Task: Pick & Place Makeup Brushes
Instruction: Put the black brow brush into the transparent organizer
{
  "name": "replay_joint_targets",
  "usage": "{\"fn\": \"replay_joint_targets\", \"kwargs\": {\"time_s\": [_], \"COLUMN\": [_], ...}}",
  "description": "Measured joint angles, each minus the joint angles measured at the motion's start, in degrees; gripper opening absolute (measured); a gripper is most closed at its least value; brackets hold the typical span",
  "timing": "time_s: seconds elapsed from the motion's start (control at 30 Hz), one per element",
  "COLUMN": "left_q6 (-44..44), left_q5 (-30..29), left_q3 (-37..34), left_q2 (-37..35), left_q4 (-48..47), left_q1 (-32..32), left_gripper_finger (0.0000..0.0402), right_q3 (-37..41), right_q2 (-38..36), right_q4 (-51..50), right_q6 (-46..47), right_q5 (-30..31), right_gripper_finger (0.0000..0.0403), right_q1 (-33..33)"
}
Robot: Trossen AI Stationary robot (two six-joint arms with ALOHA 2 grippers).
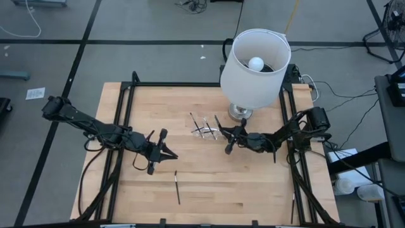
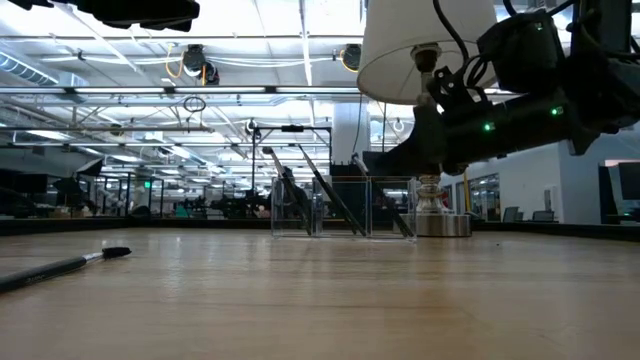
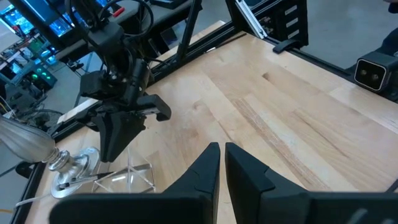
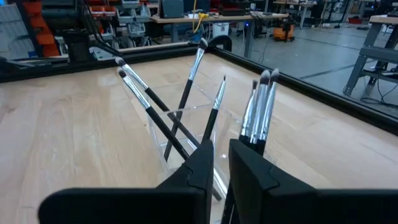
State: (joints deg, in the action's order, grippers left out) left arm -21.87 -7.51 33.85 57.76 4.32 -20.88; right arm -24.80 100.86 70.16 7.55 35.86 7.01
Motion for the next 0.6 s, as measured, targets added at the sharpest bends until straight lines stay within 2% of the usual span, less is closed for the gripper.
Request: {"fn": "replay_joint_targets", "kwargs": {"time_s": [0.3,0.4,0.5,0.6], "left_q6": [-0.35,-0.38,-0.44,-0.42], "left_q5": [-0.02,-0.15,-0.68,-2.16], "left_q3": [0.0,0.0,0.02,0.02], "left_q2": [0.0,0.0,0.0,0.0], "left_q4": [-0.04,-0.14,-0.31,-0.68], "left_q1": [0.0,0.0,0.03,0.09], "left_gripper_finger": [0.0035,0.0035,0.0035,0.0035], "right_q3": [0.02,-0.42,-2.47,-6.93], "right_q2": [-1.16,-4.3,-8.68,-13.07], "right_q4": [2.16,3.31,-2.55,-16.71], "right_q6": [-1.46,-6.82,-8.94,-8.91], "right_q5": [-0.32,-5.48,-6.9,-4.14], "right_gripper_finger": [0.0043,0.0047,0.0041,0.0014], "right_q1": [-0.42,0.44,3.31,6.62]}}
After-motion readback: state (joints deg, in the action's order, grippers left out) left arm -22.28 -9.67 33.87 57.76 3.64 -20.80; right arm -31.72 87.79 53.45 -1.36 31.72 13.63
